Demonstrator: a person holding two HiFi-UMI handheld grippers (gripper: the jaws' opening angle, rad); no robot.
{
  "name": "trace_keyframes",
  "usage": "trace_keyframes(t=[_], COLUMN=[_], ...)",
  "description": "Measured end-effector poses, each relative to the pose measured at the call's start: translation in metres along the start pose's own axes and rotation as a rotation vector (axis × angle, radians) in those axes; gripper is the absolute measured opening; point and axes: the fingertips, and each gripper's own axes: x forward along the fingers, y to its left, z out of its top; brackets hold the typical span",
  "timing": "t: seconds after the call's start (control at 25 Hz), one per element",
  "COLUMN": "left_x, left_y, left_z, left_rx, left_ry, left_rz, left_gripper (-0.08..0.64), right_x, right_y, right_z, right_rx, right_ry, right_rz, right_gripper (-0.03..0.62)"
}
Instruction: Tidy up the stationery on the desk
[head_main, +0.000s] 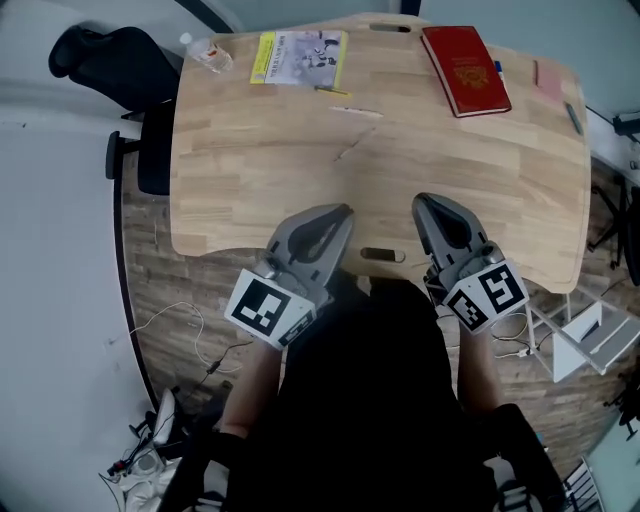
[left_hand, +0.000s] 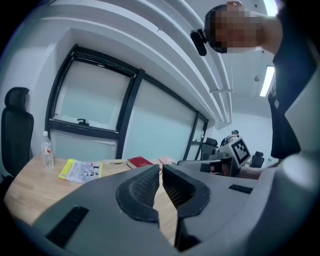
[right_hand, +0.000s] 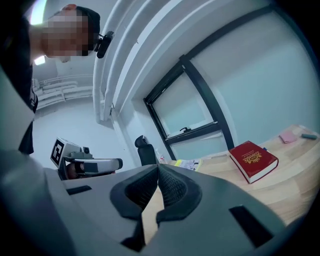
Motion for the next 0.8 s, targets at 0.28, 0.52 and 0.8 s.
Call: trace_keyframes(t=[0.28, 0.52, 0.8], left_x=[0.035, 0.056, 0.078], left_y=[0.012, 0.04, 0.079], left_z=[-0.016, -0.037, -0.08], left_rx=[0.0, 0.042, 0.096], left_ry=[0.07, 0.143, 0.258], left_rz=[0.037, 0.035, 0.02], left_gripper=[0.037, 0.037, 0.038], right_x=[0.009, 0.012, 0.011], right_y=[-0.027, -0.046, -0.053], right_z=[-0.008, -0.016, -0.015], right_rx=[0.028, 0.038, 0.019], right_ry=[0.048, 0.084, 0.114], right_rz=[0.021, -0.02, -0.08], right_gripper=[0.021, 0.021, 0.02])
